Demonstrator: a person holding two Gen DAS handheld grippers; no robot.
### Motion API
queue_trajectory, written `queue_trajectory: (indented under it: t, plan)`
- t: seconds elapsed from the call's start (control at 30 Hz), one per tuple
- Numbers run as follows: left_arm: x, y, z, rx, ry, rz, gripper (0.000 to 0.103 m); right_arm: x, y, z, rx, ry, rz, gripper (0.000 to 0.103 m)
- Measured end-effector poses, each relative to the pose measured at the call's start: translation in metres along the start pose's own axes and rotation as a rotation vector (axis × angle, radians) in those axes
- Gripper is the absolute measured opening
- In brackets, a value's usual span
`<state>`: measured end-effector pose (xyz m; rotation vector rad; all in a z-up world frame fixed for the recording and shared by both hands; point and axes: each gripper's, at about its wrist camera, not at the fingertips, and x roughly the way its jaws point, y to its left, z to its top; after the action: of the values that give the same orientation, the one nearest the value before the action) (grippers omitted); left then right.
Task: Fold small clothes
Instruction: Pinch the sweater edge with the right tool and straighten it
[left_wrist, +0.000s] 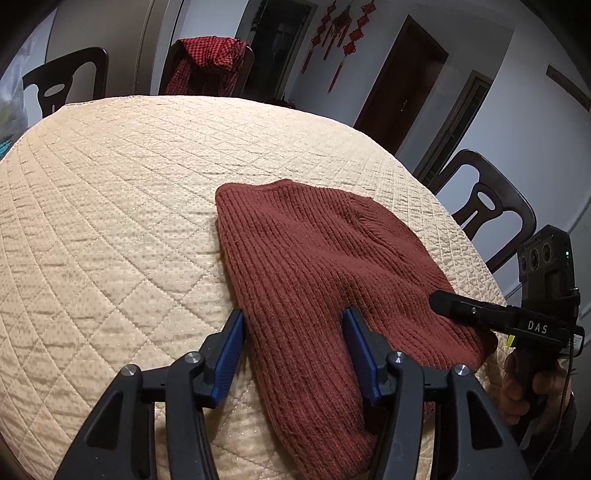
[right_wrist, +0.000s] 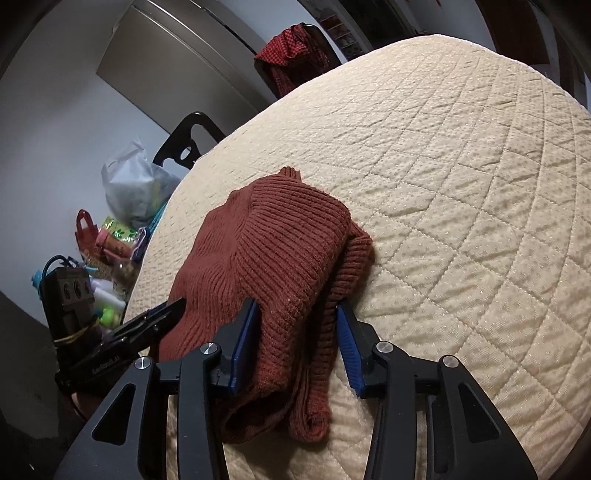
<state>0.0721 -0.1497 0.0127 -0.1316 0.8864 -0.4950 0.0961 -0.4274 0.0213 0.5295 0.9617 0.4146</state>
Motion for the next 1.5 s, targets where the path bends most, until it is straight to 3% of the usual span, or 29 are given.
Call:
queue_trajectory:
  t: [0.17,0.3,0.4,0.6,0.77,0.87,0.97,1.27,1.4,1.5]
  plan:
    - [-0.001,0.001,0.000,0.002,0.003,0.001,0.059,-0.001,0.001,0.001,-0.006,0.003,-0.003,0.043]
    - [-0.004,0.002,0.001,0.003,-0.002,0.002,0.059,-0.009,0.007,0.002,-0.051,-0.018,-0.072,0.043]
    - [-0.005,0.000,0.002,0.004,-0.007,0.004,0.058,-0.013,0.008,0.003,-0.049,-0.018,-0.076,0.043]
    - [-0.018,-0.001,0.010,0.011,-0.064,0.042,0.058,-0.028,0.033,0.006,-0.125,-0.115,-0.099,0.043]
    - [-0.019,-0.003,0.018,0.022,-0.088,0.041,0.055,-0.014,0.053,0.007,-0.221,-0.093,-0.092,0.025]
    - [-0.009,-0.009,0.018,0.047,-0.070,0.033,0.052,0.009,0.049,0.003,-0.269,-0.036,-0.178,0.017]
    - [-0.001,-0.012,0.013,0.072,-0.054,0.055,0.052,0.006,0.043,0.003,-0.257,-0.054,-0.187,0.005]
    - [-0.015,-0.019,0.024,0.092,-0.101,0.052,0.051,0.008,0.056,0.014,-0.273,-0.083,-0.215,0.005]
    - [0.009,-0.022,0.026,0.112,-0.028,0.054,0.047,0.019,0.041,0.018,-0.246,-0.085,-0.250,0.005]
    - [0.011,-0.023,0.026,0.119,-0.029,0.059,0.047,0.013,0.040,0.017,-0.246,-0.091,-0.281,0.005]
